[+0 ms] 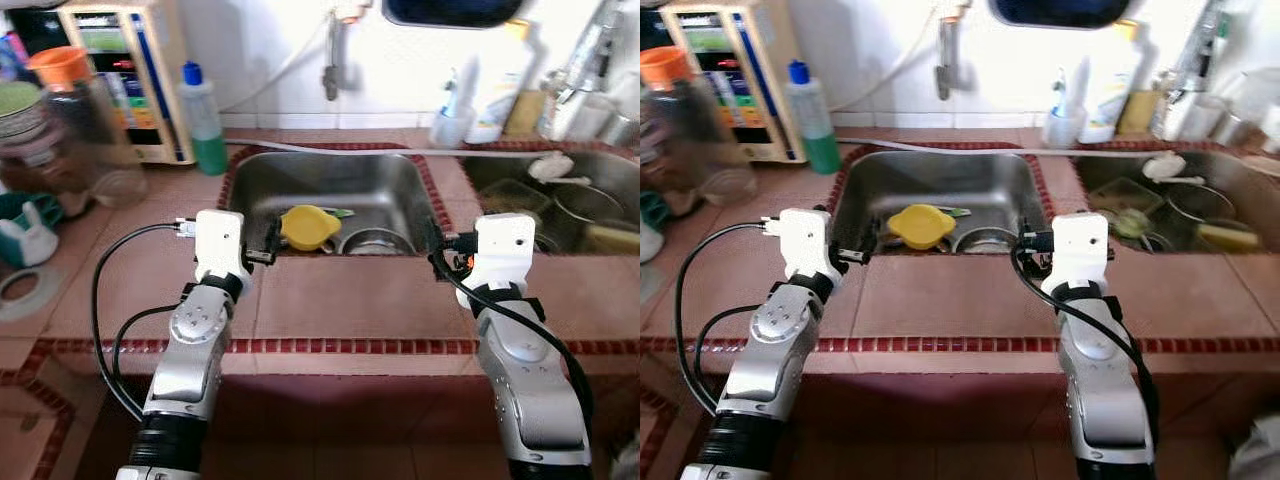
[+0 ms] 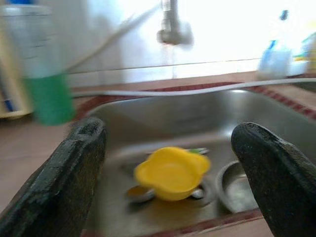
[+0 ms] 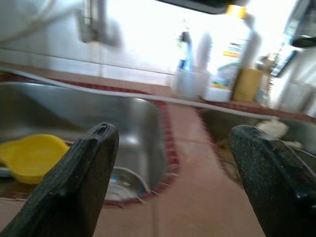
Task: Kitchen organization
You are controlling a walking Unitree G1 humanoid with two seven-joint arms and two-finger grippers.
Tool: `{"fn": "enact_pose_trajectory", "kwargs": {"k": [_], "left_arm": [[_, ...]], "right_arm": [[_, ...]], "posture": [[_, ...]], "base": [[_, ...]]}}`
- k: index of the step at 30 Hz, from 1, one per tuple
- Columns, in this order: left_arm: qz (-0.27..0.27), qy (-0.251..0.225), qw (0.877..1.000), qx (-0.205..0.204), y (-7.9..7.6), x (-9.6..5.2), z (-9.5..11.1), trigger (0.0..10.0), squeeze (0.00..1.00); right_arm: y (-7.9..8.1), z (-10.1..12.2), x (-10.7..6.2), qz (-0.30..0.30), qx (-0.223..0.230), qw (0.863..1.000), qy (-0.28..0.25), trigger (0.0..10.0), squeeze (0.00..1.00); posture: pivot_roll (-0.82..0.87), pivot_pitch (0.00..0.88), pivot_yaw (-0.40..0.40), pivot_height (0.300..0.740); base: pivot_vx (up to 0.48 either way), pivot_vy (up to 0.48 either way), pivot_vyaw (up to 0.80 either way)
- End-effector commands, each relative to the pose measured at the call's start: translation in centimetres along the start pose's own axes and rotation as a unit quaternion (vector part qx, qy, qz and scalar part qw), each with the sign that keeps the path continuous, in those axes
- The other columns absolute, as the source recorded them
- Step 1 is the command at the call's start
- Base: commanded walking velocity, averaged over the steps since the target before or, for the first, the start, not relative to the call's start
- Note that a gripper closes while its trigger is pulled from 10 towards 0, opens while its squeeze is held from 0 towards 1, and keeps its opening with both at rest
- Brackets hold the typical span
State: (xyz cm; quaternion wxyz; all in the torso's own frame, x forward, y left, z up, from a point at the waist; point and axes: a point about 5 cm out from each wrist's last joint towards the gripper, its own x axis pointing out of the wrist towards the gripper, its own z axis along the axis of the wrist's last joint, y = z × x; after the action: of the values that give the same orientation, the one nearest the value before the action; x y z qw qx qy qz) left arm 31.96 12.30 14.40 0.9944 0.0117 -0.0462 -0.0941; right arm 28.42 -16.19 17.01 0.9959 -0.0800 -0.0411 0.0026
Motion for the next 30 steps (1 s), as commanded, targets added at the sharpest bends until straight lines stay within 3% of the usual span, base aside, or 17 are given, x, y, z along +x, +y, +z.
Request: {"fn": "enact_pose_trajectory", "kwargs": {"k": [1, 6, 18, 30], "left_arm": [[0.002, -0.009, 1.000, 0.002, -0.09, 0.45, 0.66, 10.0, 0.00], [0.003, -0.010, 1.000, 0.005, -0.04, 0.49, 0.71, 10.0, 0.00], [0.002, -0.002, 1.000, 0.007, -0.31, 0.29, 0.46, 10.0, 0.00], [-0.002, 0.002, 1.000, 0.011, -0.35, 0.46, 0.46, 10.0, 0.00]], "right_arm": [[-0.01, 0.15, 0.09, -0.003, 0.002, 1.000, 0.000, 10.0, 0.00], [0.00, 0.16, 0.06, -0.002, 0.001, 1.000, 0.000, 10.0, 0.00], [-0.27, 0.35, 0.04, -0.002, 0.000, 1.000, -0.002, 10.0, 0.00], [-0.68, 0.25, 0.18, -0.009, 0.003, 1.000, 0.002, 10.0, 0.00]], "posture": [[0.08, 0.000, 0.007, 0.740], [0.07, 0.000, 0.007, 0.740], [0.07, 0.000, 0.009, 0.740], [0.06, 0.000, 0.022, 0.740]], "base": [[0.000, 0.000, -0.66], [0.000, 0.000, -0.58], [0.000, 0.000, 0.00], [-0.266, 0.000, 0.00]]}}
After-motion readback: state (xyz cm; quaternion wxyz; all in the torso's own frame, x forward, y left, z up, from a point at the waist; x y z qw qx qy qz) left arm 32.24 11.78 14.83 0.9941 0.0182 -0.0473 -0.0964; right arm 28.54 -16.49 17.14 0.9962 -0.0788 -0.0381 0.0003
